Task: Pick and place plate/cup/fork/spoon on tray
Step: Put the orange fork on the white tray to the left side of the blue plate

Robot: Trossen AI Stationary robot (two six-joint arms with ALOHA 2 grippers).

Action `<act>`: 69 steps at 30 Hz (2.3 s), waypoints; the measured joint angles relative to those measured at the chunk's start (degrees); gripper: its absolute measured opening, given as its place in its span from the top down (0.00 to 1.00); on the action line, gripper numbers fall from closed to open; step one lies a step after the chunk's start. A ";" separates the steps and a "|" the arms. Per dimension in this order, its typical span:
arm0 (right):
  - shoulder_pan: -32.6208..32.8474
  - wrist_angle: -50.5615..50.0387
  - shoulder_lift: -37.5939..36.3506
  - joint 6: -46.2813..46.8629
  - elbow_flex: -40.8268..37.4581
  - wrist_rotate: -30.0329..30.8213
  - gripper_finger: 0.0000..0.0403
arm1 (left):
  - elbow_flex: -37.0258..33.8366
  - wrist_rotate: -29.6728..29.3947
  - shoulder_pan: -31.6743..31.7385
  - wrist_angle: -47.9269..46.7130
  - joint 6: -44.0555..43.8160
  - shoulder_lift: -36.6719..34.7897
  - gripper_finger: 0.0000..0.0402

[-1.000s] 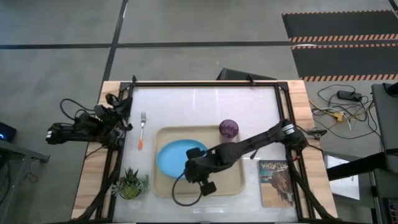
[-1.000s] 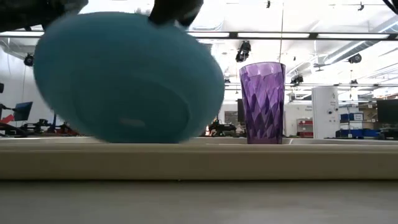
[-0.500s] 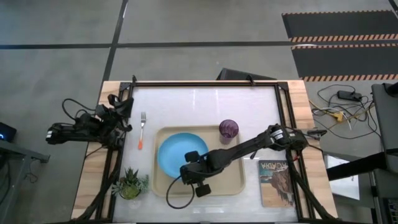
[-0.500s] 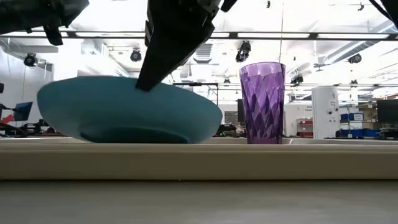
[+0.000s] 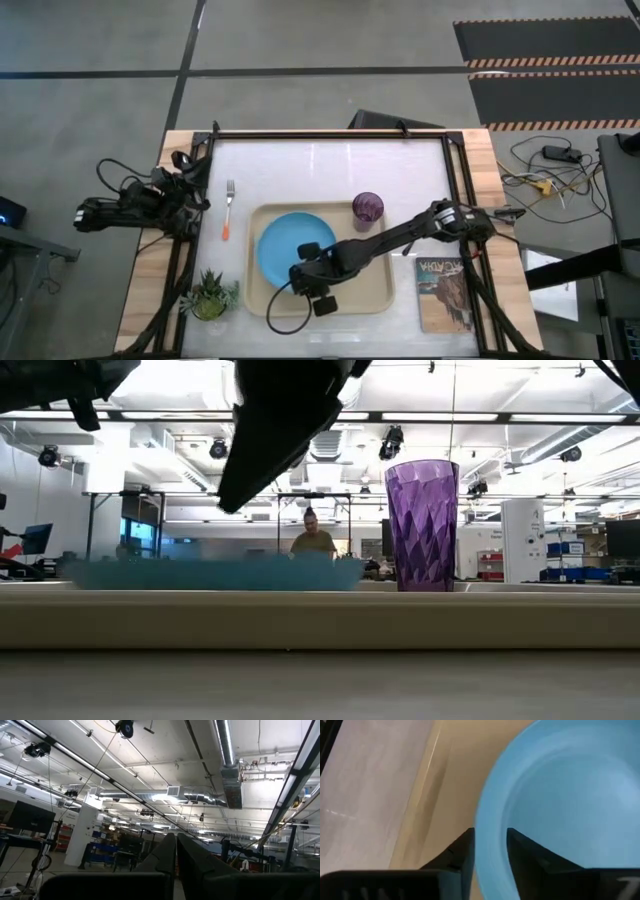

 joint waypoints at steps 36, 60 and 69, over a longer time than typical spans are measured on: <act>10.04 31.98 -49.93 6.14 -55.10 18.06 0.83 | 11.38 8.97 -0.04 -0.06 -11.96 23.80 1.00; 16.59 28.44 -71.43 2.84 -69.14 20.97 0.83 | 37.59 7.88 1.21 -100.55 -87.02 53.90 1.00; 17.52 28.30 -74.50 -2.56 -69.14 20.95 0.85 | 36.33 10.36 2.91 -105.11 -92.60 63.23 1.00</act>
